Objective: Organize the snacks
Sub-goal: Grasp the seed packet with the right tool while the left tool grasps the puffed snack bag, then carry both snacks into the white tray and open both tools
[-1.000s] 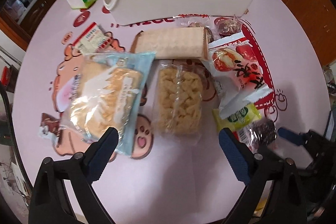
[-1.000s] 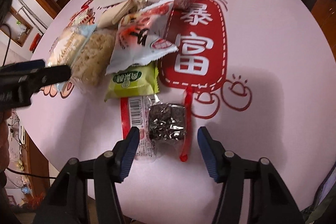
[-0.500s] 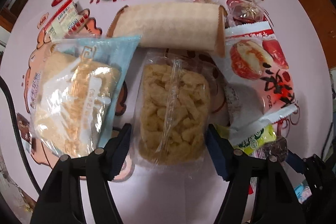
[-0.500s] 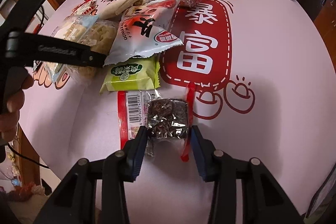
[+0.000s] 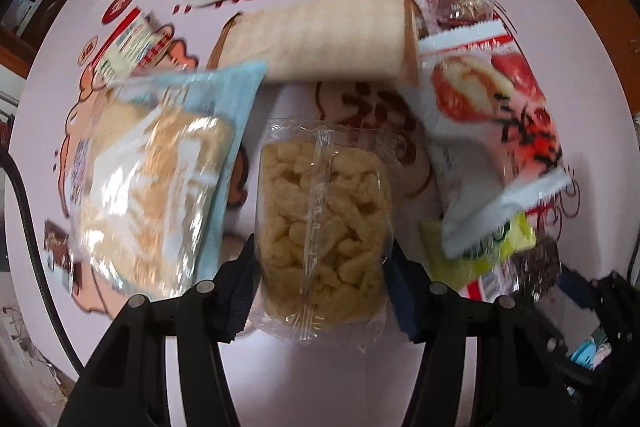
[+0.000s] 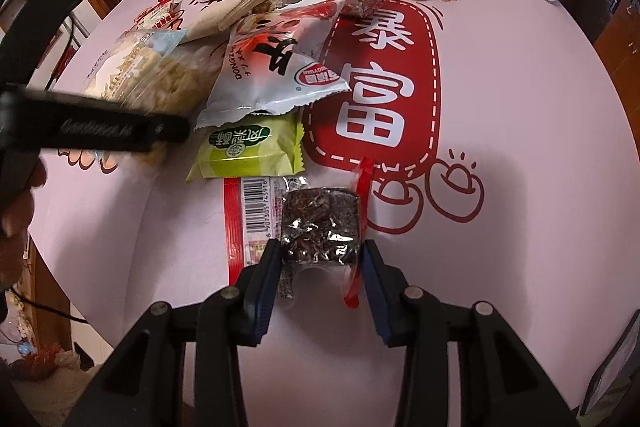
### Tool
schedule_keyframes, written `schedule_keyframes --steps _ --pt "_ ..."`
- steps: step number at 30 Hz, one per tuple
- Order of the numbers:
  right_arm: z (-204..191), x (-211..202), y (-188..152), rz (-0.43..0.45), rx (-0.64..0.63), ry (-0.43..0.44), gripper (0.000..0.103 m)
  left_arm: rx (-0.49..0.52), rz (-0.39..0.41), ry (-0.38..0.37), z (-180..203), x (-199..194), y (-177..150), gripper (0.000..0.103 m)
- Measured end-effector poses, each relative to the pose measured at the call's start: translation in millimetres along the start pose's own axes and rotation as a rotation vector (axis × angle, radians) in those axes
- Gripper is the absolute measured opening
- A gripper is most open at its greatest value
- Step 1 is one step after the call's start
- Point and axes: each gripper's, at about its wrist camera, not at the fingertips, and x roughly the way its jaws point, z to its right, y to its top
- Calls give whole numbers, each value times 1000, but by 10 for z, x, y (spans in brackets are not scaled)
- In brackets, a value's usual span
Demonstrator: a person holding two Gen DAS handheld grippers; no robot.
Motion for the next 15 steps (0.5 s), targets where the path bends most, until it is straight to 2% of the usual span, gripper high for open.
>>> schedule_keyframes --steps 6,15 --pt "-40 -136 -18 -14 -8 27 40 14 15 -14 -96 -321 -287 56" --pt "-137 -668 91 83 -33 76 40 36 115 -42 -205 -947 -408 56"
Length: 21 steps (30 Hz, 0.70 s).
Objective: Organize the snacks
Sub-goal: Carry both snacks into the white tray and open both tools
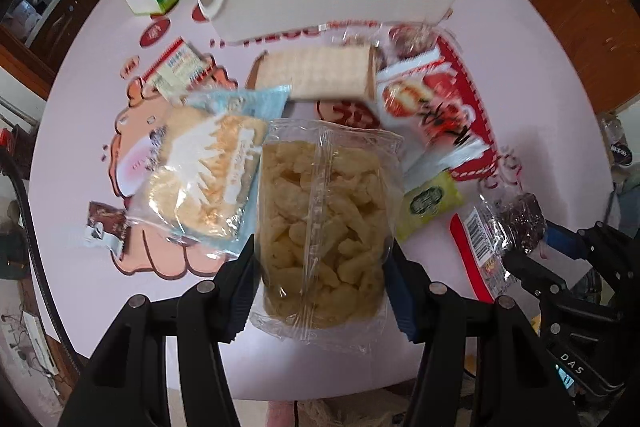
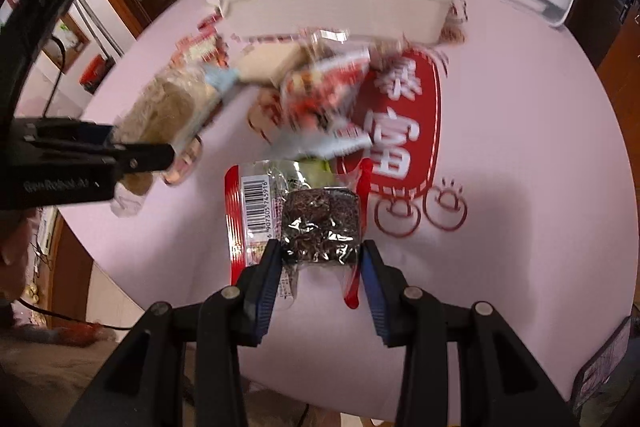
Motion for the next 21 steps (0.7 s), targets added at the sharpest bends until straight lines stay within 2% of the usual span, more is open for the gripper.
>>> schedule_keyframes --steps 7,13,21 --pt "-63 -342 289 118 18 24 40 -1 82 -25 50 -389 139 56" --pt "-86 -514 596 191 34 31 40 14 170 -32 21 -691 382 56" --pt "-69 -757 1113 309 57 13 40 37 324 12 -108 -1171 841 56"
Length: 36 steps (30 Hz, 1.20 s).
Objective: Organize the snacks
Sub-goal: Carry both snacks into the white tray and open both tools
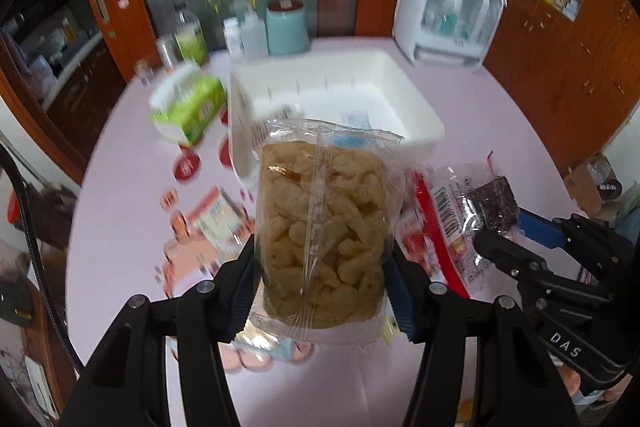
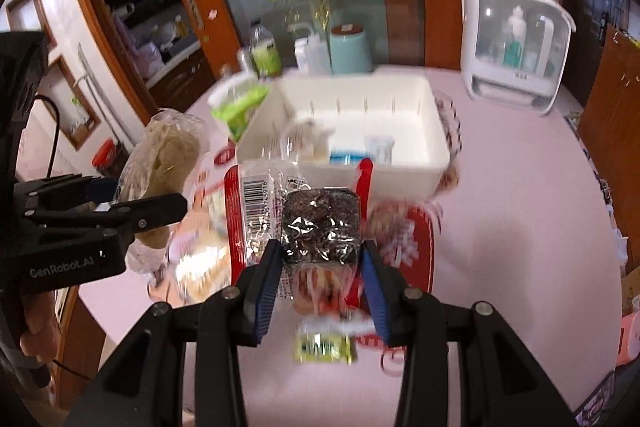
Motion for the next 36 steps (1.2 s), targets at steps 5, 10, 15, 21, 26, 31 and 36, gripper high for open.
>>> schedule_keyframes --steps 5,10,15,21,26,31,36 --pt "-18 -90 387 83 5 -18 40 -3 92 18 -159 -178 381 56" --pt "1 -182 841 177 12 -50 40 -9 201 38 -291 -348 828 56" --pt "34 -212 1273 262 26 -82 41 -28 273 44 -416 -349 1234 56" --pt "198 49 1659 281 93 -140 41 -44 283 18 -444 -84 1558 56" --pt "361 546 1801 199 135 -200 42 -33 217 14 -382 446 1727 57" --pt "404 947 1786 110 118 -243 58 -39 95 -124 -386 967 1756 89" --pt "355 978 1709 125 92 -265 70 -101 52 -119 -528 1163 1706 96"
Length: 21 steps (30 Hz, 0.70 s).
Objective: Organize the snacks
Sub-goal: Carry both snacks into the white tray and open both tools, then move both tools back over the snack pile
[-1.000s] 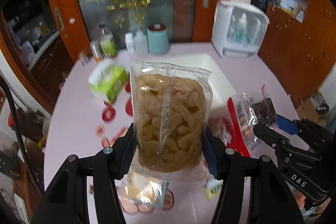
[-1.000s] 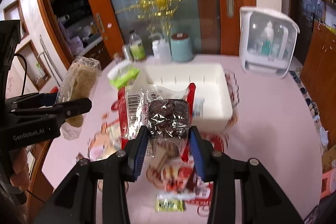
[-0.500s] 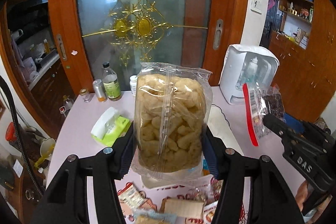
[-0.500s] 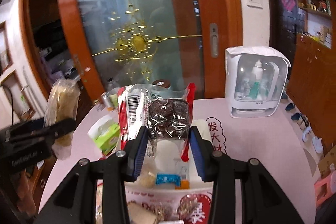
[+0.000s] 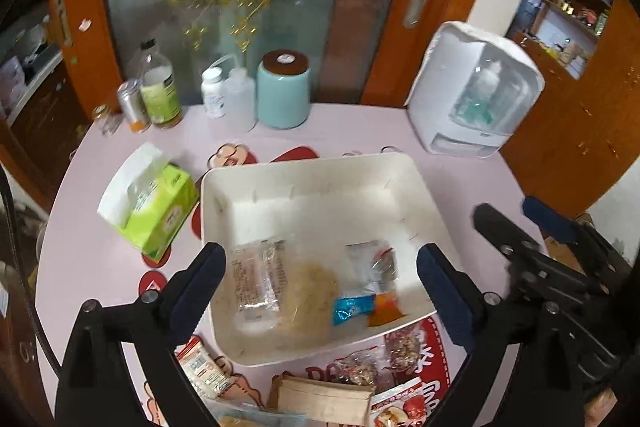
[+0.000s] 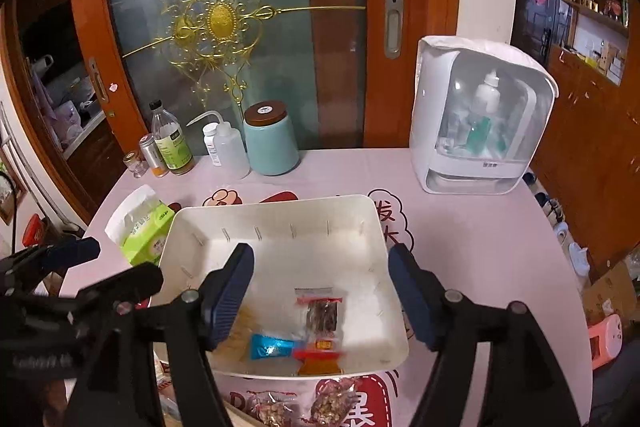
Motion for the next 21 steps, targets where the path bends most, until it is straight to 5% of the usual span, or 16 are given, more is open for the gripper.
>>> schedule_keyframes --steps 21 --pt "-81 -613 -215 18 -10 75 71 -4 101 63 112 -804 -371 96"
